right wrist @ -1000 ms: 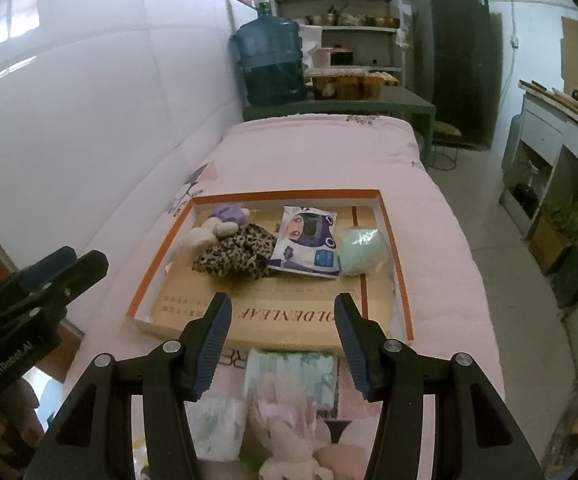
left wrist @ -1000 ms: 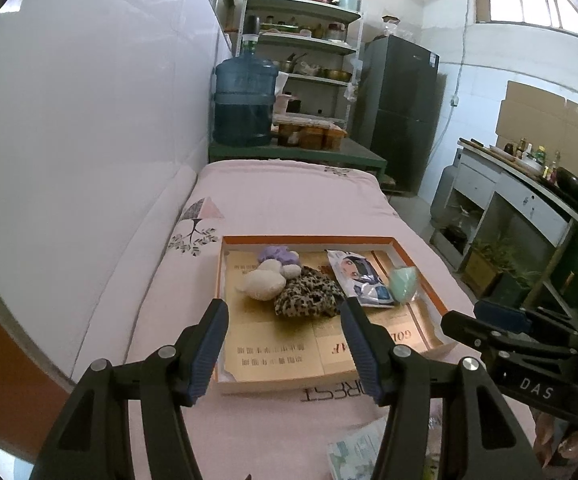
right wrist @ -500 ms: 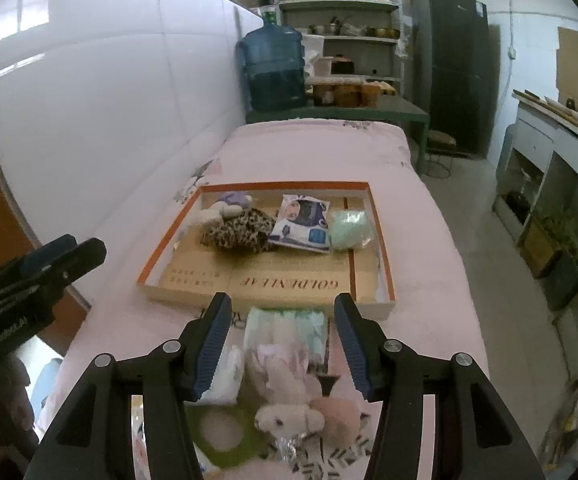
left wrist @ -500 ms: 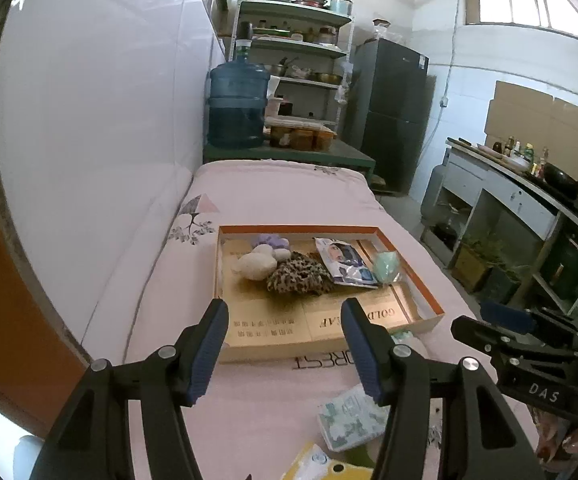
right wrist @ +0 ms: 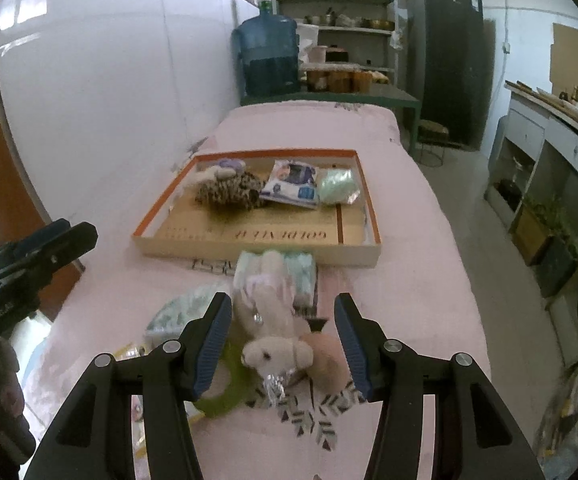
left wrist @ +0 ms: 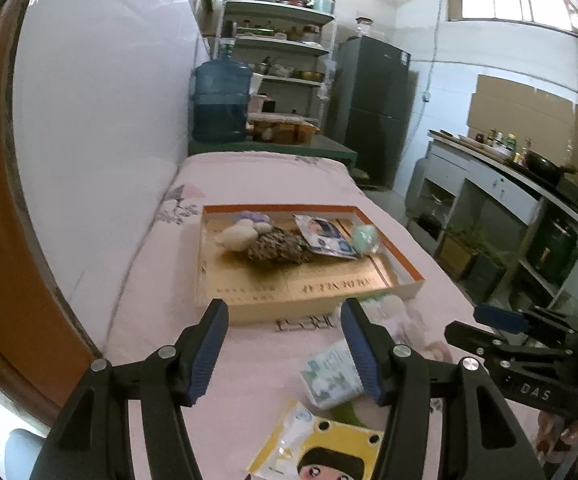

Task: Organize soft objects
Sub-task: 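Move both open grippers down to the pile of soft items beside the tray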

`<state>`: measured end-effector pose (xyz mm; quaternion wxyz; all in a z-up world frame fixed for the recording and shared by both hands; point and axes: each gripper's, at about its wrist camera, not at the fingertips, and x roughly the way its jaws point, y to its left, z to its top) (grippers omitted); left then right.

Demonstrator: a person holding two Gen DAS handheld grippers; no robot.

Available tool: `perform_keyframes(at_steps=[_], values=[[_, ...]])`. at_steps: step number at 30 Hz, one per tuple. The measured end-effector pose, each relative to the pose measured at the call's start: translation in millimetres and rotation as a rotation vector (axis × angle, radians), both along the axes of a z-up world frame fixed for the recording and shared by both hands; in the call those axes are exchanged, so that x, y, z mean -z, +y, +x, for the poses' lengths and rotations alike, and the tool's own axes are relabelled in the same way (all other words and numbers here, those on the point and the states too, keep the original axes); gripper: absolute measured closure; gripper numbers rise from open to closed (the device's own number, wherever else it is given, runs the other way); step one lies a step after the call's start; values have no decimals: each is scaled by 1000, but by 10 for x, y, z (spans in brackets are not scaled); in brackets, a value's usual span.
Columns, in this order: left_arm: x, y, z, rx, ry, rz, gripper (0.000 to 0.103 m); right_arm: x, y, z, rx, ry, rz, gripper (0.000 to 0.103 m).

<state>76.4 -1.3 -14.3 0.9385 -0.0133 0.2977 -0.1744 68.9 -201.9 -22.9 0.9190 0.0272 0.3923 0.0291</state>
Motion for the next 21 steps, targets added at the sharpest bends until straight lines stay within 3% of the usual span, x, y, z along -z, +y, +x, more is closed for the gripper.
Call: perform_keyframes(at_steps=[5, 10, 17, 21], values=[[179, -35, -120, 38, 25, -4, 45, 129, -9, -72, 2, 28, 2, 48], [333, -14, -230, 37, 42, 7, 45, 235, 94, -170, -69, 34, 36, 48], [384, 184, -264, -23, 52, -4, 45, 429, 541, -281, -342, 66, 71, 48], [408, 257, -240, -47, 58, -4, 45, 547, 728, -291, -411, 83, 54, 48]])
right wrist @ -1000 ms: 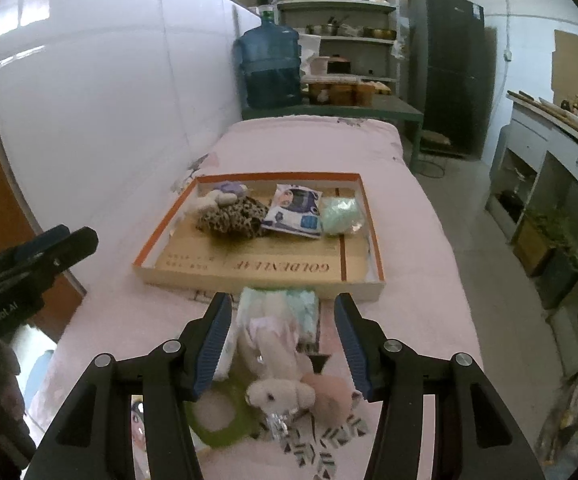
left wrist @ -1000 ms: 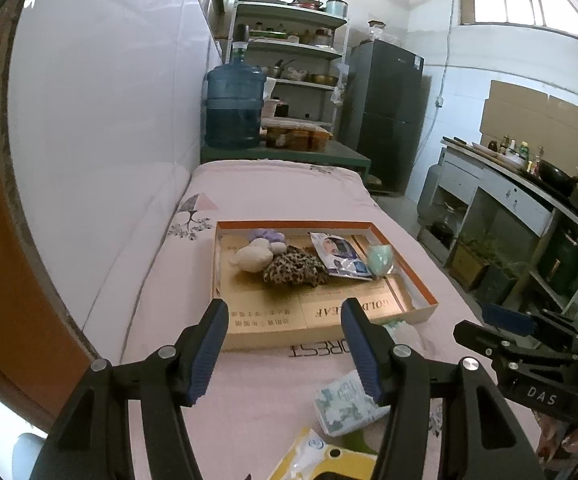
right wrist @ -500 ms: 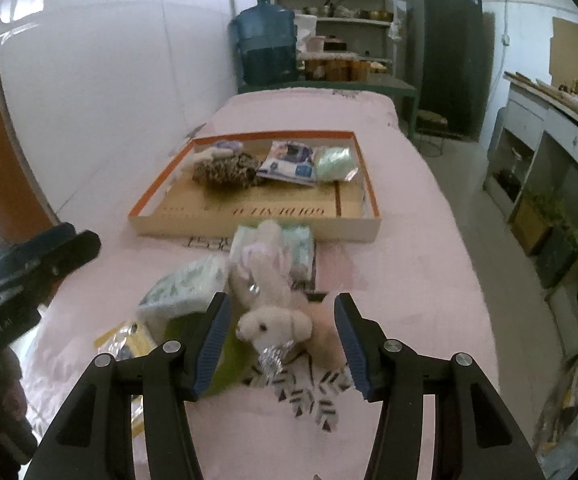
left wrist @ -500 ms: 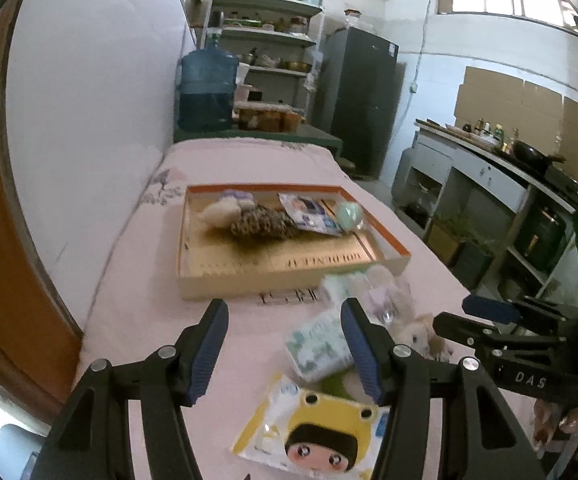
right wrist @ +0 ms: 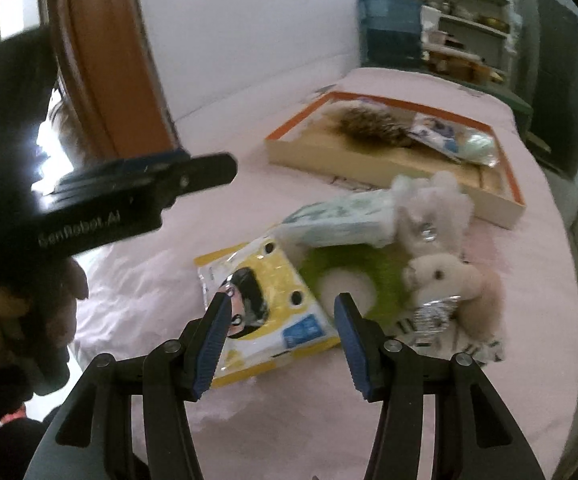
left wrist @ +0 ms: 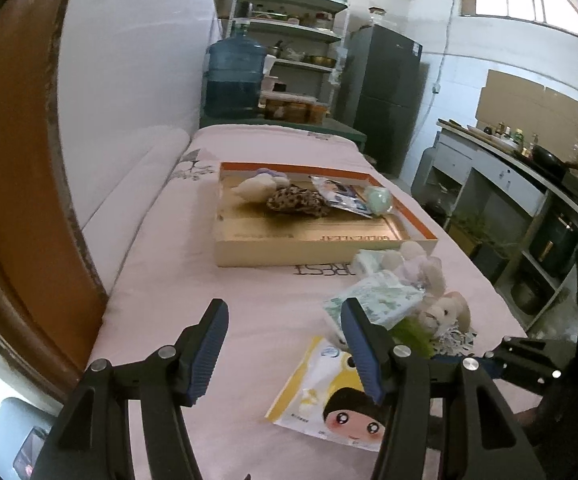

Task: Organize soft objects
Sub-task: 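Move both open grippers down to the pile of soft items beside the tray, then grasp the yellow cartoon-face packet with the left gripper while the right gripper grasps the green fuzzy ring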

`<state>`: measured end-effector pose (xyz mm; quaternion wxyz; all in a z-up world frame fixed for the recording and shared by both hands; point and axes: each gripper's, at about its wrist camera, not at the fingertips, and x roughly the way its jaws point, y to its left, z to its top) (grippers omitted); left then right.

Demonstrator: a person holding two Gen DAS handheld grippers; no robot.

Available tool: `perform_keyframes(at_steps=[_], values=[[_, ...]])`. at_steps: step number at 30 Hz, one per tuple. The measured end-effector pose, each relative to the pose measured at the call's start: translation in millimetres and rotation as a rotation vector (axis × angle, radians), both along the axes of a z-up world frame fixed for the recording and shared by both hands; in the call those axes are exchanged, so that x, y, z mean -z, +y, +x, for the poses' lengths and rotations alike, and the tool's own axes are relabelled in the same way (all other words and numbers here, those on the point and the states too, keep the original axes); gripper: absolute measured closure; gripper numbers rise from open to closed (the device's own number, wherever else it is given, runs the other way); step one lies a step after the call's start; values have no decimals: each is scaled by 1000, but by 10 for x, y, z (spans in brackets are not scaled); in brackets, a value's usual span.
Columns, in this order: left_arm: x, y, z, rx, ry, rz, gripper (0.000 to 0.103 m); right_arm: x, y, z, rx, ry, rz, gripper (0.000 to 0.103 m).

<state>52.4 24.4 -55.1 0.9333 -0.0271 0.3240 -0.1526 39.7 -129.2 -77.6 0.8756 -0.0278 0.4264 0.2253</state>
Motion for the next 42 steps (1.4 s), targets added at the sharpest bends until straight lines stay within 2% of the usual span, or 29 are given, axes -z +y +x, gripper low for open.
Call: perform_keyframes(at_steps=[8, 14, 19, 25, 28, 31, 35, 36, 38, 40, 42], values=[[44, 15, 17, 6, 11, 2, 45, -20, -184, 209, 72, 43, 91, 48], [204, -11, -68, 76, 46, 13, 45, 81, -185, 465, 105, 144, 116, 48], [342, -5, -181, 124, 87, 11, 45, 252, -184, 647, 140, 240, 190, 55], [526, -34, -181, 127, 170, -25, 45, 299, -196, 776, 157, 267, 228, 62], [590, -36, -123, 115, 205, -87, 45, 317, -218, 798, 158, 277, 256, 66], [628, -59, -90, 111, 213, -134, 45, 362, -308, 811, 177, 302, 307, 73], [651, -133, -13, 124, 213, -147, 45, 376, -406, 818, 196, 316, 354, 81], [653, -137, 8, 128, 220, -154, 46, 369, -425, 812, 200, 315, 359, 82], [651, -134, 51, 126, 230, -158, 60, 356, -466, 810, 211, 312, 364, 84], [664, -67, 97, 100, 245, -183, 98, 340, -515, 799, 225, 300, 362, 86], [685, -14, 108, 109, 265, -227, 98, 336, -541, 789, 227, 297, 372, 88]])
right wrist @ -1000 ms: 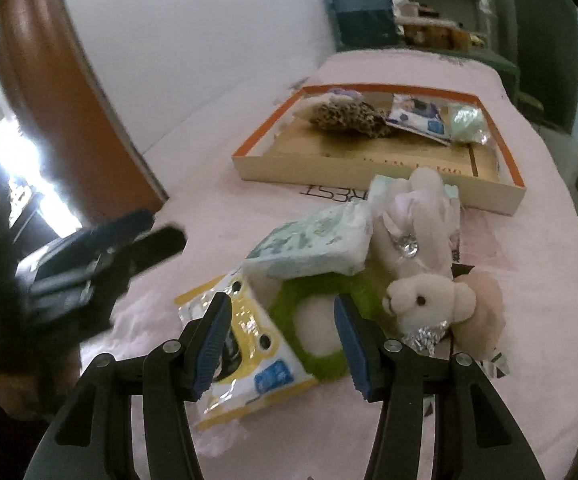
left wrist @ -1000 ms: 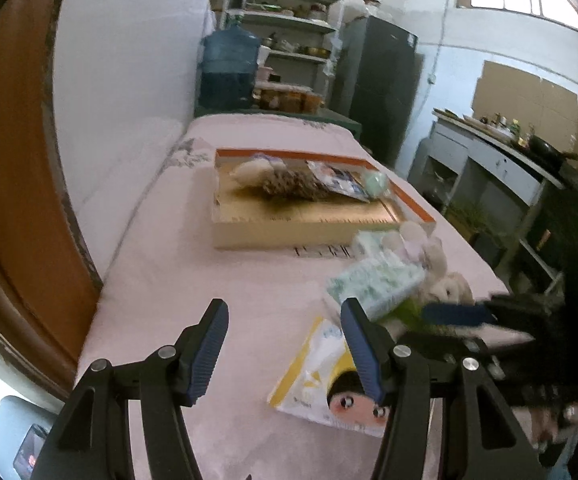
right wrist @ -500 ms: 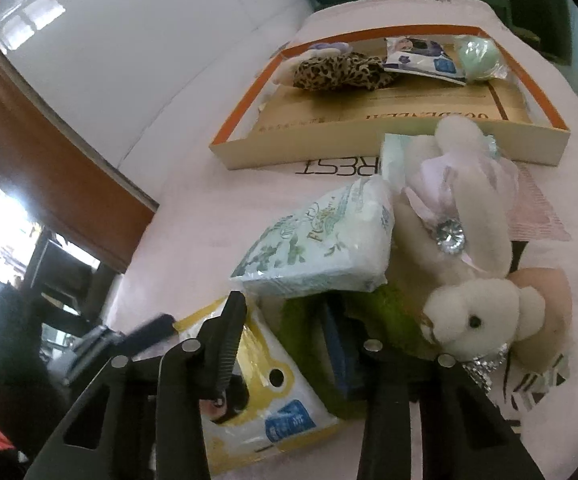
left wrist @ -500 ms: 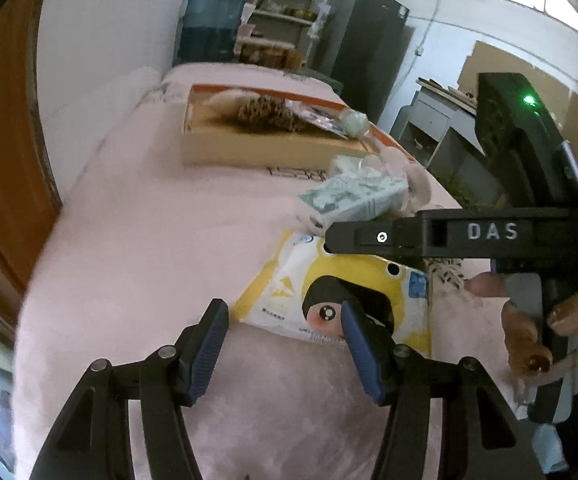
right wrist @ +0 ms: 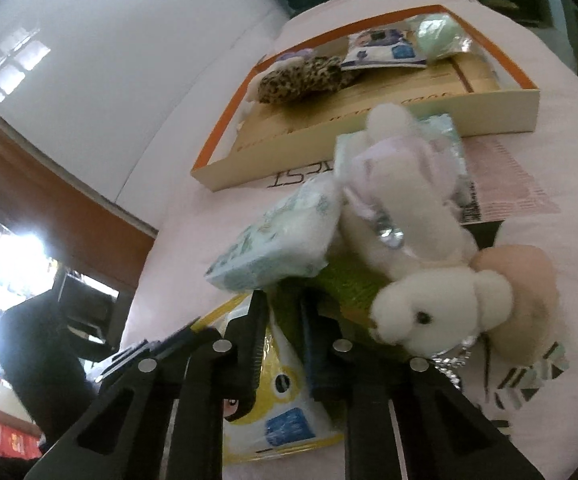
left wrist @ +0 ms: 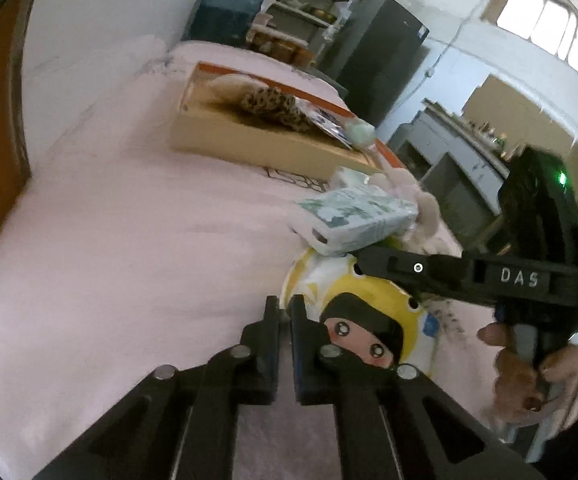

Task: Organize soft objects
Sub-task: 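Grasp the yellow cartoon-face packet with the left gripper while the right gripper grasps the green fuzzy ring, then carry the yellow packet and green ring over the tray and lower them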

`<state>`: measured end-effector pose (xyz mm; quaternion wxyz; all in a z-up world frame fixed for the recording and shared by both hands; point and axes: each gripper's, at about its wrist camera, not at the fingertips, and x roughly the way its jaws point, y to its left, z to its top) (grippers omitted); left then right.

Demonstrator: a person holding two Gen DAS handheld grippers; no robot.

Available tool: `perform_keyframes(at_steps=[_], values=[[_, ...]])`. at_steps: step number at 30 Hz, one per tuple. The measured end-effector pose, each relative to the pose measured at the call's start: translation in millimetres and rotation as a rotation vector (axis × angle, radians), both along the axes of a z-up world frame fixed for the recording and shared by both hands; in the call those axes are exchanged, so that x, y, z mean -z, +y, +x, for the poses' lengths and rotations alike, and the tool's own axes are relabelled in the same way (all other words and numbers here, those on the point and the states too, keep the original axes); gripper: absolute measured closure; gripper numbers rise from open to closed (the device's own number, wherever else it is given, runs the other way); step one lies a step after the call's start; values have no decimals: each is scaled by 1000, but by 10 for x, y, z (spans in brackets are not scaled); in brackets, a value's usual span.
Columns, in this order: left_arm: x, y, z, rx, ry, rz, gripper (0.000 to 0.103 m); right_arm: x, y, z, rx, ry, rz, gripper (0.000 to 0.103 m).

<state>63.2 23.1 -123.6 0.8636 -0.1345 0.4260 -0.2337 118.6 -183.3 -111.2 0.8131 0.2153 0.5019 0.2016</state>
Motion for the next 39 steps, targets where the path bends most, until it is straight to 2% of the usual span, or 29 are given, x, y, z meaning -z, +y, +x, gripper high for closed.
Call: perform_keyframes(at_steps=[4, 9, 13, 18, 20, 22, 24, 26, 32, 34, 39], values=[[-94, -49, -127, 16, -73, 48, 99, -50, 13, -66, -8, -32, -13, 91], [-279, 14, -227, 4, -139, 64, 99, -191, 12, -194, -17, -93, -15, 98], [-467, 128, -274, -23, -191, 81, 99, -341, -37, -280, -3, -147, -6, 98], [-626, 172, -328, -21, -239, 108, 99, -426, -16, -327, -16, -169, -28, 99], [-675, 182, -348, -20, -257, 115, 99, -407, 48, -333, -47, -170, -60, 96], [-729, 207, -381, -26, -276, 119, 100, -365, 139, -374, -75, -167, -137, 94], [-780, 241, -400, -36, -292, 121, 99, -300, 201, -406, -93, -161, -193, 84], [-829, 265, -408, -47, -305, 125, 100, -222, 272, -426, -115, -146, -243, 80], [-949, 294, -429, -59, -335, 121, 99, -38, 437, -393, -155, -126, -367, 80], [-974, 287, -427, -55, -342, 121, 99, -31, 464, -392, -160, -129, -390, 90], [-1070, 248, -418, -40, -366, 115, 99, -142, 485, -439, -171, -140, -359, 91]])
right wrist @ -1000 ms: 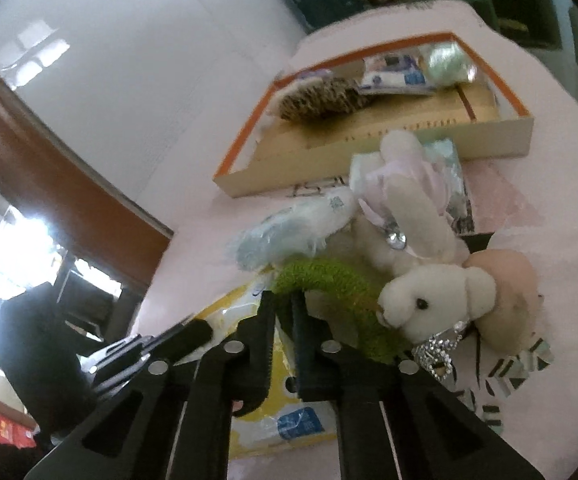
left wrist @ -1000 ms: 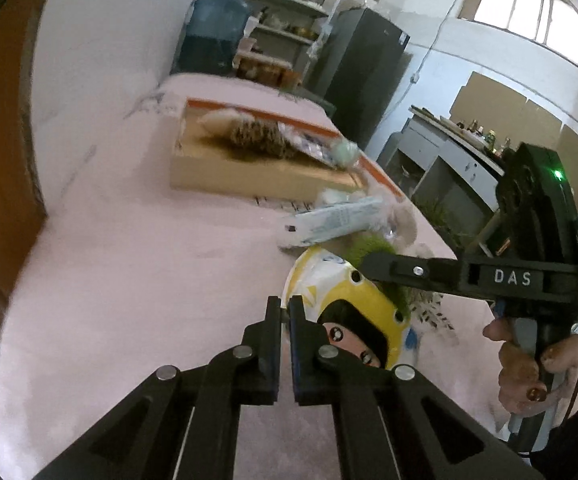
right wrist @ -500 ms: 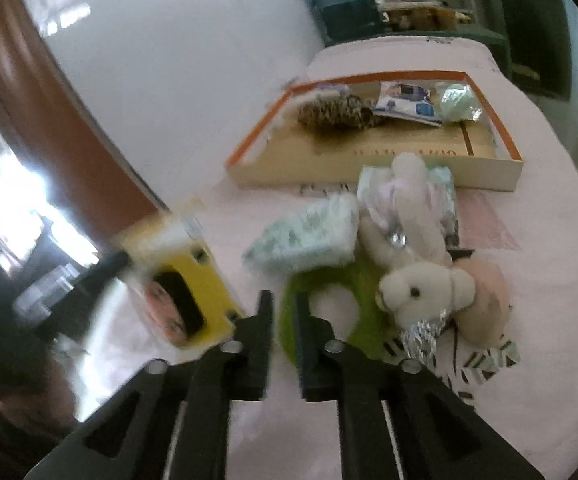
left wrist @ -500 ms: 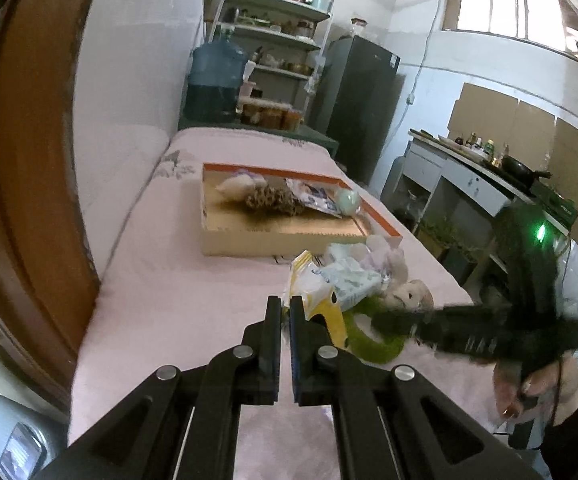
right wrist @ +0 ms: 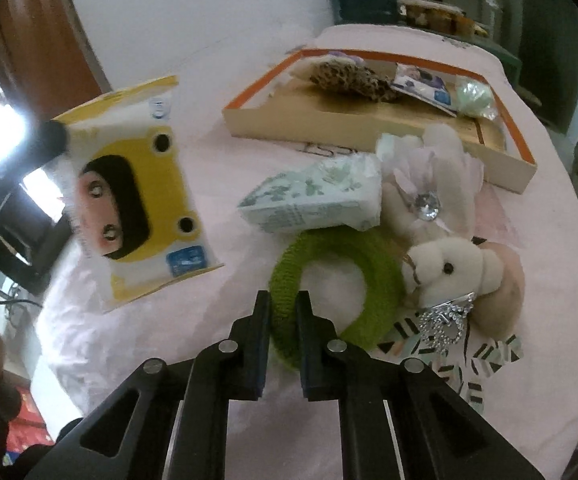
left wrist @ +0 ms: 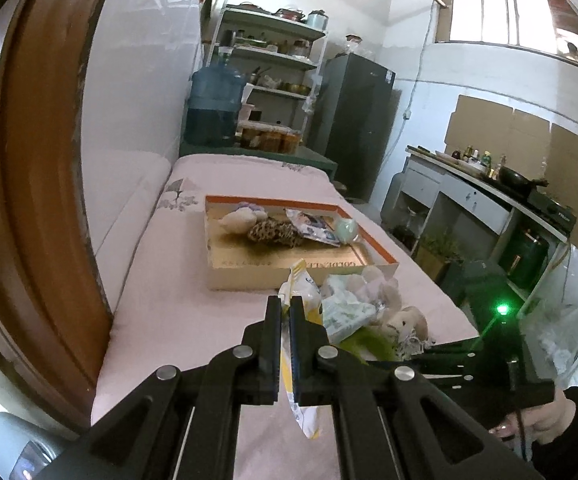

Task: Organize soft objects
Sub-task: 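Carry the yellow packet and green ring over the tray and lower them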

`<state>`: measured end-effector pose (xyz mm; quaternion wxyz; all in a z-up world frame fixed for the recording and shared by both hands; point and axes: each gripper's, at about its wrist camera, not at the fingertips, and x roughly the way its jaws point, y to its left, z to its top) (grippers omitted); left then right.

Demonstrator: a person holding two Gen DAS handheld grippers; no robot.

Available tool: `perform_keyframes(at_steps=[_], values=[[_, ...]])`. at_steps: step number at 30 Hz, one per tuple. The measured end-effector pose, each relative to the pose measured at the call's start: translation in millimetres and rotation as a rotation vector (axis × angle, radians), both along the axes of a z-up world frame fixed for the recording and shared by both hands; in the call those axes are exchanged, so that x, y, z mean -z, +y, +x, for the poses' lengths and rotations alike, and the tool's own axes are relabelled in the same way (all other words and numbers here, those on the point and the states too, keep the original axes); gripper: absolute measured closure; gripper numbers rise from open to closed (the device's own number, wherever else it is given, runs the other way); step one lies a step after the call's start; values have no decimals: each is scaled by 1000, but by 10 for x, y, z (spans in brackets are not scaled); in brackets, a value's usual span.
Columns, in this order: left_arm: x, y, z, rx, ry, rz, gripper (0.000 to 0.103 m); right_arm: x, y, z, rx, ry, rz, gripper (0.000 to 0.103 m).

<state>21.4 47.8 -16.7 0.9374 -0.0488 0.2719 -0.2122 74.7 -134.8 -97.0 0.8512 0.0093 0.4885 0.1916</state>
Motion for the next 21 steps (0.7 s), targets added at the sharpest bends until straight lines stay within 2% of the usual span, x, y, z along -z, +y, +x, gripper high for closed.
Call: perform_keyframes(at_steps=[6, 10, 14, 21], values=[[-180, -35, 32, 16, -44, -7, 99, -395, -30, -114, -27, -47, 103, 91], [-344, -66, 63, 27, -87, -5, 99, -748, -112, -177, -29, -117, 146, 91], [-485, -138, 142, 31, -115, 2, 99, -1023, -187, -206, -22, -193, 122, 91], [-685, -324, 339, 21, -159, 23, 99, -1227, -375, -63, 24, -261, 59, 91]])
